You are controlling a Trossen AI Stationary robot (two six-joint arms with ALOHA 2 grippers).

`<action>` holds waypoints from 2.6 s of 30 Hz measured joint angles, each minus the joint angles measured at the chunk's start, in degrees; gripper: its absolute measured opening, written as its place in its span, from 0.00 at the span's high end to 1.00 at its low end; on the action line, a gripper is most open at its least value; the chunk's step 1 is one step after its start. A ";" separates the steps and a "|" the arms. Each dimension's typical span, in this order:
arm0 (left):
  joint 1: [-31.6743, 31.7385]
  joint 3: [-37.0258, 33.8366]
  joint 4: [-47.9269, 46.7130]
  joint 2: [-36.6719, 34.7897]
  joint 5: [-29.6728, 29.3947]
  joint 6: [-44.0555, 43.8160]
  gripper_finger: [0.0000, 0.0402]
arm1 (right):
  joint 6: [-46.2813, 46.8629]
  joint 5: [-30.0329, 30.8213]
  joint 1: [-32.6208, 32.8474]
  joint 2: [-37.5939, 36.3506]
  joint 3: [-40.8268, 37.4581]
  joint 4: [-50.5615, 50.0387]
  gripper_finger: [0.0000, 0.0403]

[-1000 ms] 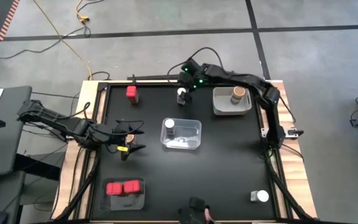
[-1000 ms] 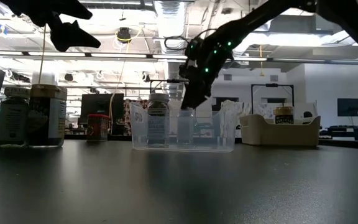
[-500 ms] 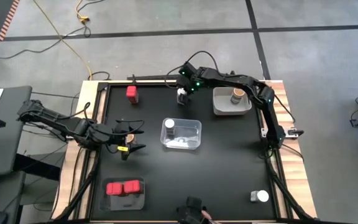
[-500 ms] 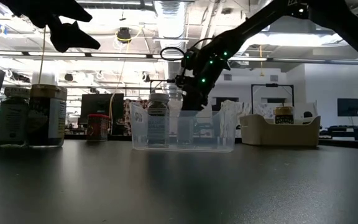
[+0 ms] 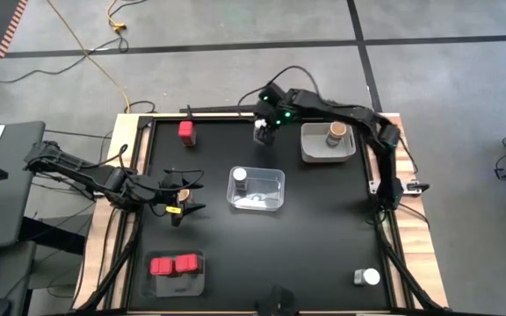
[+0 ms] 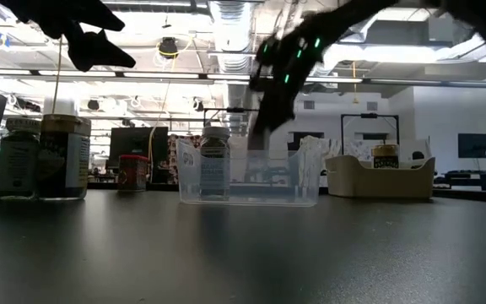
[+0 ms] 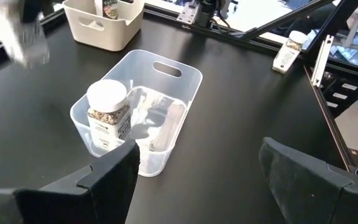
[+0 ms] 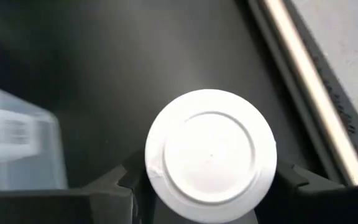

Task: Sort spices by type
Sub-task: Put the white seasoning bottle into the transparent bin

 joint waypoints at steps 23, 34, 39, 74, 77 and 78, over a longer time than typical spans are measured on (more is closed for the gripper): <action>0.00 0.02 -1.13 0.02 -0.12 4.88 0.21 | 14.18 6.47 21.17 -19.15 -21.88 8.79 0.47; 0.00 0.02 -1.10 0.00 -0.55 6.08 0.21 | 13.82 6.04 22.75 -9.50 -21.91 11.03 0.47; 0.00 0.02 -1.09 0.00 -0.61 6.03 0.21 | 13.49 6.04 22.70 -8.18 -21.92 13.90 0.47; 0.02 0.02 -1.04 0.00 -2.64 5.95 0.21 | 9.27 6.04 21.86 -7.40 -15.74 6.89 0.31; 0.02 0.02 -1.04 0.00 -2.64 5.95 0.21 | 9.14 6.04 21.51 -7.42 -12.23 1.53 0.30; 0.02 0.02 -1.04 0.00 -2.64 5.95 0.21 | 9.15 6.04 21.48 -7.42 -11.03 -0.64 0.30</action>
